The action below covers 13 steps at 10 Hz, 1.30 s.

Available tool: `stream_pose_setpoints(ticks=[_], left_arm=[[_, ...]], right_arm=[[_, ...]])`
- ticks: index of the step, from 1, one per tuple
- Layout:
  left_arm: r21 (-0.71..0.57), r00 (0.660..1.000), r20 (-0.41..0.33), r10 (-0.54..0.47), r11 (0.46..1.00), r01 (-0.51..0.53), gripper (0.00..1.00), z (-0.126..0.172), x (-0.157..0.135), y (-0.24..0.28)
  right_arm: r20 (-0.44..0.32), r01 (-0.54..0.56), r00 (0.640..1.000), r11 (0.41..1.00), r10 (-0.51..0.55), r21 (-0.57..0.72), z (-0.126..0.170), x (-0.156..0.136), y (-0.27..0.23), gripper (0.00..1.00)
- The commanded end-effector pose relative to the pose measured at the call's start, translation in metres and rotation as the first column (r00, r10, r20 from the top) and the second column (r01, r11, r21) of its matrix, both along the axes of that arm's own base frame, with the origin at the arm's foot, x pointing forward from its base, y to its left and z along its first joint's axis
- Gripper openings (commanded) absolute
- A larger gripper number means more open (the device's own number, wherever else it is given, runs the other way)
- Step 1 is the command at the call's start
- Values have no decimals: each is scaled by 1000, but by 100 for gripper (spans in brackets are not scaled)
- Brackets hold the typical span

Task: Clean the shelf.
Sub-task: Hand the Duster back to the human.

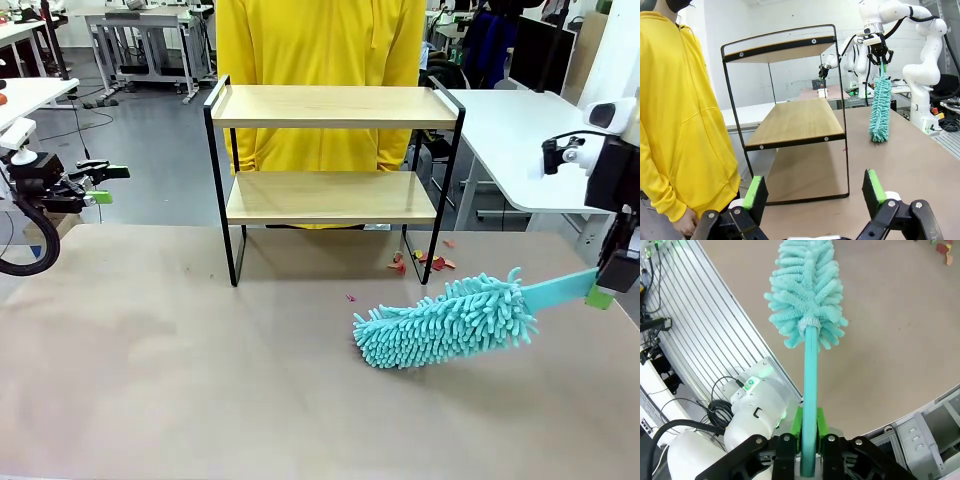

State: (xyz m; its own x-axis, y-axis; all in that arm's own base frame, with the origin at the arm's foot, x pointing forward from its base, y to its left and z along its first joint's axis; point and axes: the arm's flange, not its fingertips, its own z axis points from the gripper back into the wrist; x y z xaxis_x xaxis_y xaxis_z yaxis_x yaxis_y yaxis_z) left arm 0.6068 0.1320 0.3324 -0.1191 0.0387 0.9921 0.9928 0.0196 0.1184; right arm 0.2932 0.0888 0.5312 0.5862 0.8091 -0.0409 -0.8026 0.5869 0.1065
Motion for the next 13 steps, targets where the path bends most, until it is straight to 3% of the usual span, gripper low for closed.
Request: stream_pose_setpoints(ticks=[1,6,8,12,13], left_arm=[[-6,1000,15,-5,1000,5,100,2,-1,-1],[-6,1000,15,-5,1000,5,100,2,-1,-1],[-4,1000,-11,25,1000,-25,100,11,-9,-1],[70,1000,-10,12,998,-11,100,48,-106,-52],[47,999,-51,5,999,-3,100,54,-129,-63]], right_arm=[[0,4,1000,1000,-4,-16,-1,0,-1,13],[0,0,1000,1000,0,0,0,0,0,13],[122,-136,986,973,115,188,19,28,-3,13],[230,-324,942,840,244,435,6,50,-13,13],[293,-372,922,792,254,484,4,52,-14,13]])
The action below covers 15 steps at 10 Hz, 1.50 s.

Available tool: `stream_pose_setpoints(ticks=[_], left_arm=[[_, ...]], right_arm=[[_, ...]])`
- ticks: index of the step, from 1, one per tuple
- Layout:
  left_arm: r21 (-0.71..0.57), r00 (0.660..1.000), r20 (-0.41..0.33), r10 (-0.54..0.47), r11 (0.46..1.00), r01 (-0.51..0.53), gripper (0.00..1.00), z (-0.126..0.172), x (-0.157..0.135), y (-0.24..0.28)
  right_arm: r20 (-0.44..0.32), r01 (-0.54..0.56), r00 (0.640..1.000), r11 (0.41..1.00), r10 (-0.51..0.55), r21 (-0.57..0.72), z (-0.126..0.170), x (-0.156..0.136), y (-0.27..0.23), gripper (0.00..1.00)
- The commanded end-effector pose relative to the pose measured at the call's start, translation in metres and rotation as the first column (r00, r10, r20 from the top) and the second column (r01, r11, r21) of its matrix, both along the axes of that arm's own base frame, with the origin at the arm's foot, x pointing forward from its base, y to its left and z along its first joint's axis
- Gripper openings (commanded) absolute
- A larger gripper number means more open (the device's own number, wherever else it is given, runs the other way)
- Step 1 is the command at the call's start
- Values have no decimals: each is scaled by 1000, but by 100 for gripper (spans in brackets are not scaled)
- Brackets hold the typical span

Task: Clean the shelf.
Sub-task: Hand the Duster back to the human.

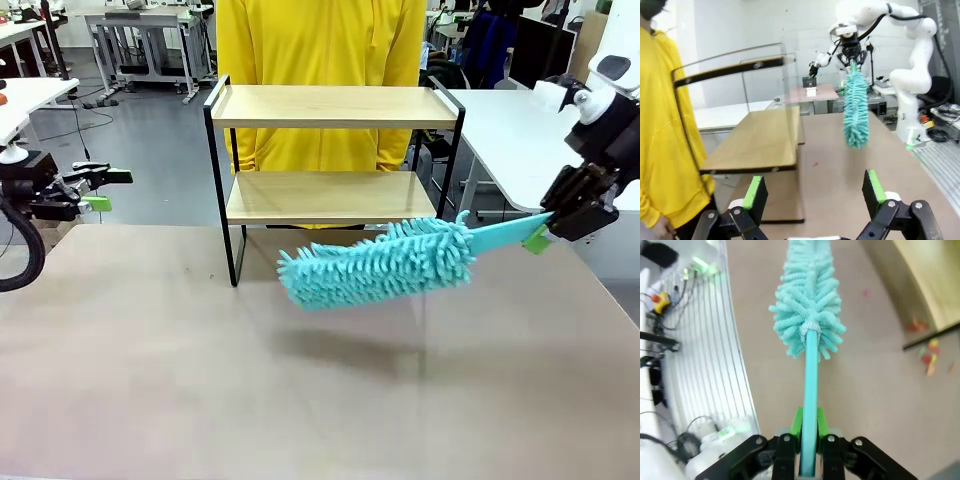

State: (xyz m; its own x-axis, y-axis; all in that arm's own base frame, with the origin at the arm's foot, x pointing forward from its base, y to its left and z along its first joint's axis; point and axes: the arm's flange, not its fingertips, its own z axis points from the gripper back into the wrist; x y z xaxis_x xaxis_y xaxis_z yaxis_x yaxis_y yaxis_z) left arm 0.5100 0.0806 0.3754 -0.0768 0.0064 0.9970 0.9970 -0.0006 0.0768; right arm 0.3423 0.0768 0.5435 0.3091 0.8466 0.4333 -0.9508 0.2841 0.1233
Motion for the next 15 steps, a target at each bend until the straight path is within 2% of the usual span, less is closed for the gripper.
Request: stream_pose_setpoints(ticks=[1,2,3,4,5,7,8,9,10,12,15], left_arm=[[11,999,-47,1,1000,-1,100,12,-55,-26],[8,995,-96,-18,1000,19,100,11,-75,-37],[-3,991,-127,-41,999,41,100,8,-92,-47],[-26,990,-139,1,1000,-4,100,5,-96,-55],[-12,996,-81,-41,999,40,100,6,-80,-42],[-12,996,-81,-41,999,40,100,6,-80,-42],[-13,993,-107,-40,999,39,100,3,-91,-50],[10,986,-166,-4,1000,6,100,-22,-87,-59],[12,985,-175,-13,1000,16,100,-35,-101,-70],[-41,988,-151,-31,999,26,100,-36,-134,-86],[-99,988,-154,-26,995,11,100,-35,-162,-106]], right_arm=[[69,-90,994,982,79,166,-11,5,-4,13],[94,-98,992,976,81,194,-14,9,-6,13],[87,-91,994,969,73,229,-18,13,-9,13],[31,-68,998,971,62,231,-18,18,-12,13],[70,-75,996,984,64,164,-7,6,-4,13],[70,-75,996,984,64,164,-7,6,-4,13],[54,-60,997,984,52,169,-13,9,-6,13],[96,-115,991,961,94,250,-24,14,-7,13],[109,-144,987,940,115,310,-36,17,-8,13],[172,-191,976,910,136,367,-51,15,-6,13],[226,-235,962,886,154,399,-68,11,3,13]])
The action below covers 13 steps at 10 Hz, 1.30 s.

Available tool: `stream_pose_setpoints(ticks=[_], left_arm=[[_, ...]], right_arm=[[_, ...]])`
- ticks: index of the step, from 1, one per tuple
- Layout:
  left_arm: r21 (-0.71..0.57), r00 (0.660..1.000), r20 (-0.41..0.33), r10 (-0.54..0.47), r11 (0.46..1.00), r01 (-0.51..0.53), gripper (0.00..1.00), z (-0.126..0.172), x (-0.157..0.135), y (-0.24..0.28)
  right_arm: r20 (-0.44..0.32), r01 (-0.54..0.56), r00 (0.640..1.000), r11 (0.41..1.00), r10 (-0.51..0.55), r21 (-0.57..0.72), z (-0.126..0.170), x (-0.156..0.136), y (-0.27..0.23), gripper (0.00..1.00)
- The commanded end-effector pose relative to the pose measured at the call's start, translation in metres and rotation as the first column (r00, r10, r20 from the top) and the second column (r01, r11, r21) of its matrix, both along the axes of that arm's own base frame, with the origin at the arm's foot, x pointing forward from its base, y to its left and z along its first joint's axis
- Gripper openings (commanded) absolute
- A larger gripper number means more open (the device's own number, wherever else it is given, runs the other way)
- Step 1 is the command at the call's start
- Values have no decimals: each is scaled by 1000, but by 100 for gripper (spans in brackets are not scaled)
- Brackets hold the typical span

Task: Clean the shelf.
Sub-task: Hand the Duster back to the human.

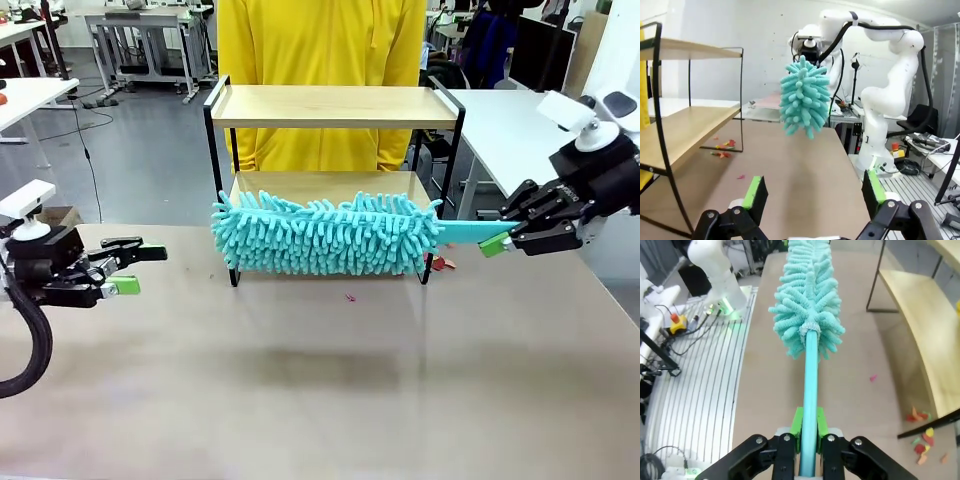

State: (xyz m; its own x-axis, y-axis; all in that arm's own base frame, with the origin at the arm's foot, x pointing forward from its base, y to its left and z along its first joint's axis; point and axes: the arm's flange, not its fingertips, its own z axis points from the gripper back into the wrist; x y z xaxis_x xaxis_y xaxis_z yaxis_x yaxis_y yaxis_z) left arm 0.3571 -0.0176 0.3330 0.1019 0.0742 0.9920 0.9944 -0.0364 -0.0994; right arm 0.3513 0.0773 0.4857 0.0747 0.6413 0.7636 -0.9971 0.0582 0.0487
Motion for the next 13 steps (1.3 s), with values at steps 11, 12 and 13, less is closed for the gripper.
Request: stream_pose_setpoints(ticks=[11,12,13], left_arm=[[-33,994,109,-16,999,19,100,41,-23,-84],[-20,995,97,-37,999,39,100,42,-23,-95],[-1,995,98,-26,1000,26,100,42,-23,-105]], right_arm=[[17,-17,1000,1000,17,18,-7,-2,5,13],[17,-17,1000,1000,17,18,-7,-2,5,13],[17,-17,1000,1000,17,18,-7,-2,5,13]])
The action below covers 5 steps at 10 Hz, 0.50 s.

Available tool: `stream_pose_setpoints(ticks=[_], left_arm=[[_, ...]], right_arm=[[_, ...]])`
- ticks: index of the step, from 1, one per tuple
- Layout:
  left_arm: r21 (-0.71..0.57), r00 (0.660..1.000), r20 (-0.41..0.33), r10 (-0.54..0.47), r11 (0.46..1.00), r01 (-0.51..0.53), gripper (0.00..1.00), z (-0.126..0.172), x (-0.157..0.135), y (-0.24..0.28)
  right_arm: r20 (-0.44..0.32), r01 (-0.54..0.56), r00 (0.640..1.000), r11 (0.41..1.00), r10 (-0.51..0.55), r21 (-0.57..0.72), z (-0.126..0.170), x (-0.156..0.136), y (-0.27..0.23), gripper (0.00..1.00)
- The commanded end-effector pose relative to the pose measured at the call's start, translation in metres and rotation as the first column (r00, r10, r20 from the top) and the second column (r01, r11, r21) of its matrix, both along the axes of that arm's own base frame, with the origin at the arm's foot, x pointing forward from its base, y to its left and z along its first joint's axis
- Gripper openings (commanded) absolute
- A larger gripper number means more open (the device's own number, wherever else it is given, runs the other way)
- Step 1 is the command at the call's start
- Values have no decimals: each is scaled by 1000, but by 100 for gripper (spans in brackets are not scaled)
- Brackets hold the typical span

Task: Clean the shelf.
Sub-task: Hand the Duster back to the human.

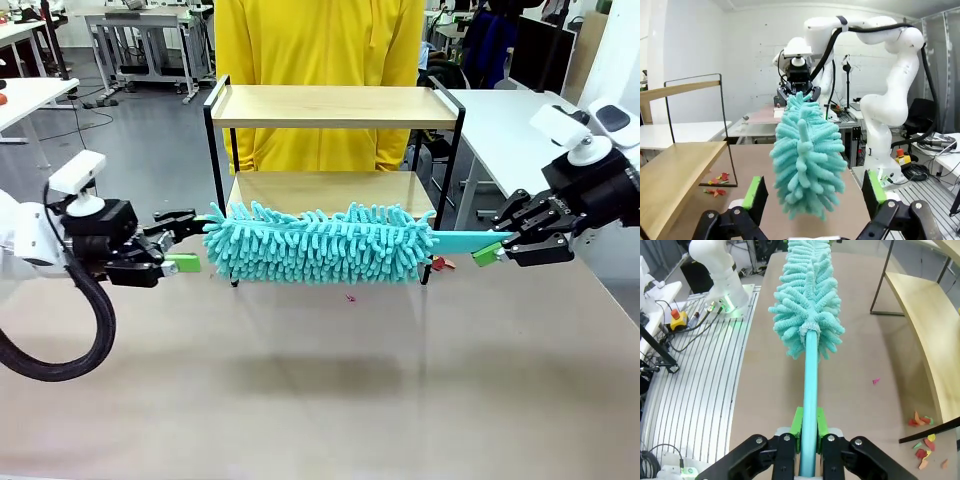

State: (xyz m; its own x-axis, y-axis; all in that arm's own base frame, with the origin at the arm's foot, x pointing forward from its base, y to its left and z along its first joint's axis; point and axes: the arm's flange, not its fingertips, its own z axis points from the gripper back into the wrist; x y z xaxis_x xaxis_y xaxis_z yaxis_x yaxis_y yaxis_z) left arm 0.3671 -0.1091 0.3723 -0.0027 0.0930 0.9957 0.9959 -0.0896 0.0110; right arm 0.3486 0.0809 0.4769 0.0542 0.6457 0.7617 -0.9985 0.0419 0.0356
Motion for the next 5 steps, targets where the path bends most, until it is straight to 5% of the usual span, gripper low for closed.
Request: stream_pose_setpoints(ticks=[1,5], left_arm=[[28,998,1,57,998,-57,100,3,-33,-24],[62,1000,-12,25,998,-25,100,-2,-32,-68]], right_arm=[[3,-1,1000,1000,1,23,1,1,1,13],[3,-1,1000,1000,1,23,1,1,1,13]])
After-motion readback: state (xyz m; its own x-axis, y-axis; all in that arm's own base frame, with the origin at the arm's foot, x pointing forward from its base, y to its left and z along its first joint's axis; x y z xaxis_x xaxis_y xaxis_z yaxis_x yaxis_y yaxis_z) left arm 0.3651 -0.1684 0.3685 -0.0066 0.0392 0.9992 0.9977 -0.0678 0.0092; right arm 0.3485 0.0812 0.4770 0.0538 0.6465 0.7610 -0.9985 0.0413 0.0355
